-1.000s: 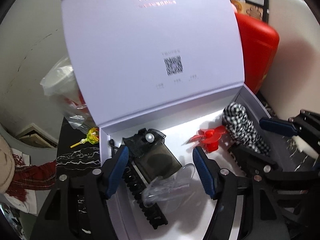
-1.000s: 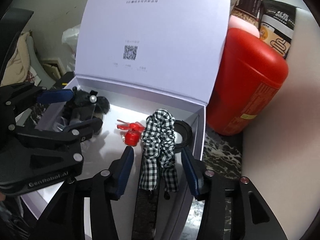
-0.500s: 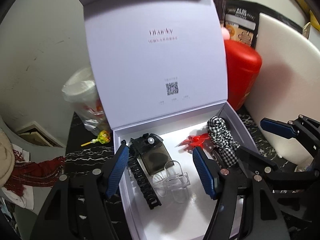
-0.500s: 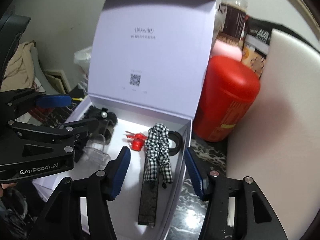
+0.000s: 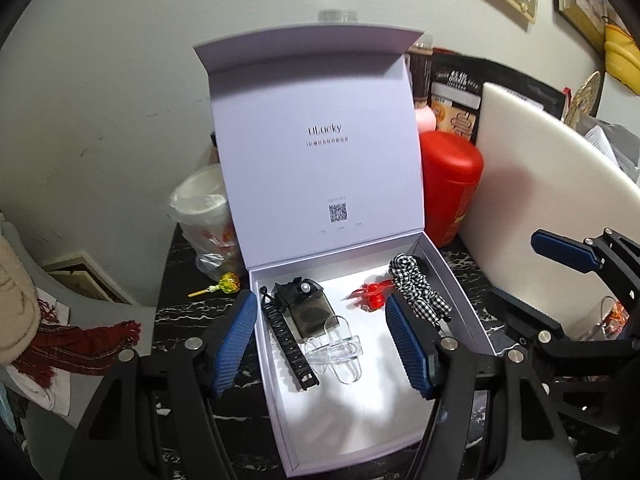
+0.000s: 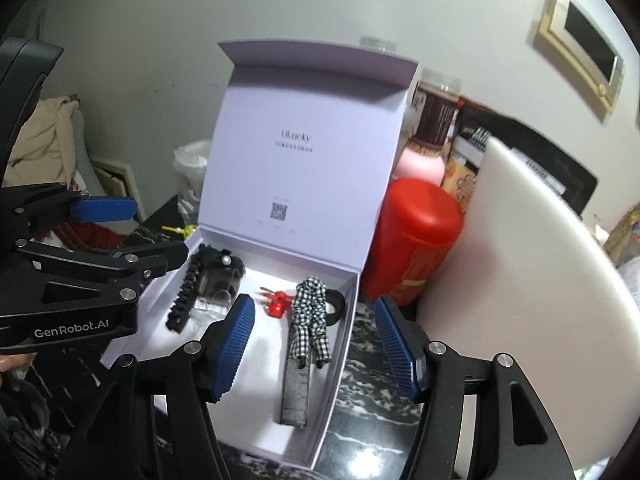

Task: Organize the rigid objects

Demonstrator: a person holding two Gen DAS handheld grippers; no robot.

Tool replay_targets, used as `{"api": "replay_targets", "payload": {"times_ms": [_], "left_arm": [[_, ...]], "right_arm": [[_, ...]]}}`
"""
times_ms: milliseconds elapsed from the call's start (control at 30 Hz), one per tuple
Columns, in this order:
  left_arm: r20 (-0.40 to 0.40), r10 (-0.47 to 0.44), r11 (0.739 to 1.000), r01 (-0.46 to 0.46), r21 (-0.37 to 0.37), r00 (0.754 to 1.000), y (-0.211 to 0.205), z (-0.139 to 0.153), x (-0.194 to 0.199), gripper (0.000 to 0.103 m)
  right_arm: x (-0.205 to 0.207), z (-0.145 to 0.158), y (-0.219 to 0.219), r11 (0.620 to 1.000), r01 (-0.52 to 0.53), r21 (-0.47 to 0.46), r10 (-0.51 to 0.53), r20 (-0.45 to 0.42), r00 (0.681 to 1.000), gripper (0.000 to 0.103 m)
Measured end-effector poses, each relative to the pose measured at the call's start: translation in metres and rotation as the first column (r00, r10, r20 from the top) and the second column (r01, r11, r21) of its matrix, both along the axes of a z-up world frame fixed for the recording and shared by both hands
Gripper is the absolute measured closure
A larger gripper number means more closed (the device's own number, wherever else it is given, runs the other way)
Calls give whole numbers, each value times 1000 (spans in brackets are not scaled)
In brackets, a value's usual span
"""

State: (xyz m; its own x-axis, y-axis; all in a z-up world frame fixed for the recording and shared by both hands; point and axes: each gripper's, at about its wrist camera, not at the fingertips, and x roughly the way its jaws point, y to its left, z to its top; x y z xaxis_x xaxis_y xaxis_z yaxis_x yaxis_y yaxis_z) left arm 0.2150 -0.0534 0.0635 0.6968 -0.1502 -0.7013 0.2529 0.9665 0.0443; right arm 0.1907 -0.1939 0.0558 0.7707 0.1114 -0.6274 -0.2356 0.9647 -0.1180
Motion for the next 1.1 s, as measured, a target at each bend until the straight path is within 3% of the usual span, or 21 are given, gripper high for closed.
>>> {"api": "replay_targets", "payload": {"times_ms": [267, 333, 433, 1100], "left_arm": [[53, 30, 999, -29, -12, 998, 10, 21, -31, 34], [71, 35, 999, -33, -20, 997, 14, 25, -41, 16], [113, 41, 999, -38, -25, 993, 19, 32, -57, 6], [137, 32, 999, -26, -42, 990, 35, 34, -134, 5]], "right_arm": [[-39, 21, -1, 1000, 13, -2, -13, 74, 997, 28], [-49, 25, -2, 1000, 16, -4, -16, 92, 996, 24], [-65, 29, -2, 1000, 18, -2, -18, 112, 994, 22], [-138, 25, -1, 996, 90, 14, -91, 128, 988, 8]]}}
